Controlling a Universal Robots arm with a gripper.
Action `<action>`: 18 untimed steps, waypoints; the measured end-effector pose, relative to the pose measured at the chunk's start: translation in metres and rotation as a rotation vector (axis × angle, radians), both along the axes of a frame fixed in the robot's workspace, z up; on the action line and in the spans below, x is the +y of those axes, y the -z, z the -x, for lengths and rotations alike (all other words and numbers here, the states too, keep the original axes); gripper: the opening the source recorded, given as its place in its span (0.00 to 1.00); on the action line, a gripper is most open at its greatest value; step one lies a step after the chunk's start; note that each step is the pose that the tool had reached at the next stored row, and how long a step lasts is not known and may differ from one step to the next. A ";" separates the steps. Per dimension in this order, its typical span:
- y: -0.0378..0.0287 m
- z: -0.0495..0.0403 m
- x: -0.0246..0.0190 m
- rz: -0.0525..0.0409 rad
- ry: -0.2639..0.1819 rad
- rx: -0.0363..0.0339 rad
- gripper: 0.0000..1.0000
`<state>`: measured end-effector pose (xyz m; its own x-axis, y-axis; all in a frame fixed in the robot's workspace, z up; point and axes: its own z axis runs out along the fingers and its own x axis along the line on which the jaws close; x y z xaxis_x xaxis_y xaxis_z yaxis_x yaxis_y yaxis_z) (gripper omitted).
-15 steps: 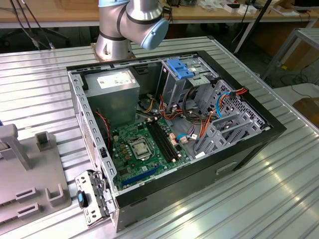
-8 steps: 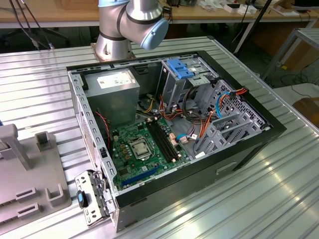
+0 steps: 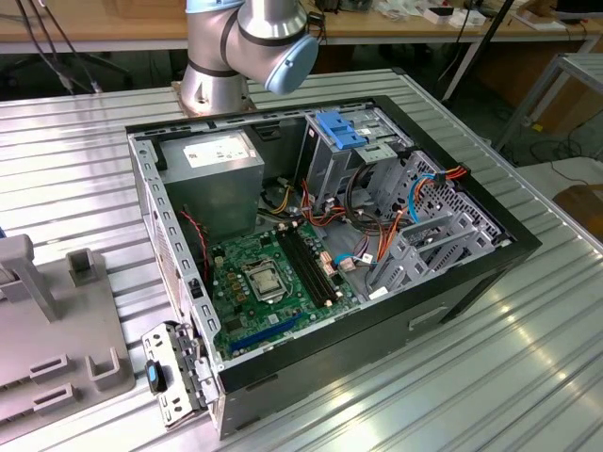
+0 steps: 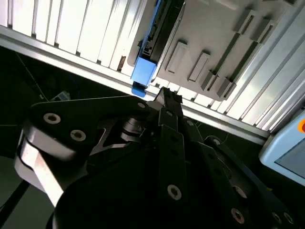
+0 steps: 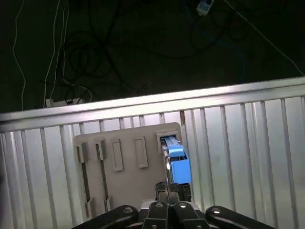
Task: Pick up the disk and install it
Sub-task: 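Pick up the disk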
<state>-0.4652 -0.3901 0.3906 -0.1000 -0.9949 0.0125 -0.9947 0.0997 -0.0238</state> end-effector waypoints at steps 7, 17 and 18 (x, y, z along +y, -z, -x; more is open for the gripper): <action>0.0070 -0.0010 0.0024 0.0012 -0.122 -0.0002 0.11; 0.0339 -0.0011 0.0081 0.0014 -0.142 -0.0001 0.66; 0.0358 -0.0012 0.0087 0.0015 -0.142 -0.0001 0.66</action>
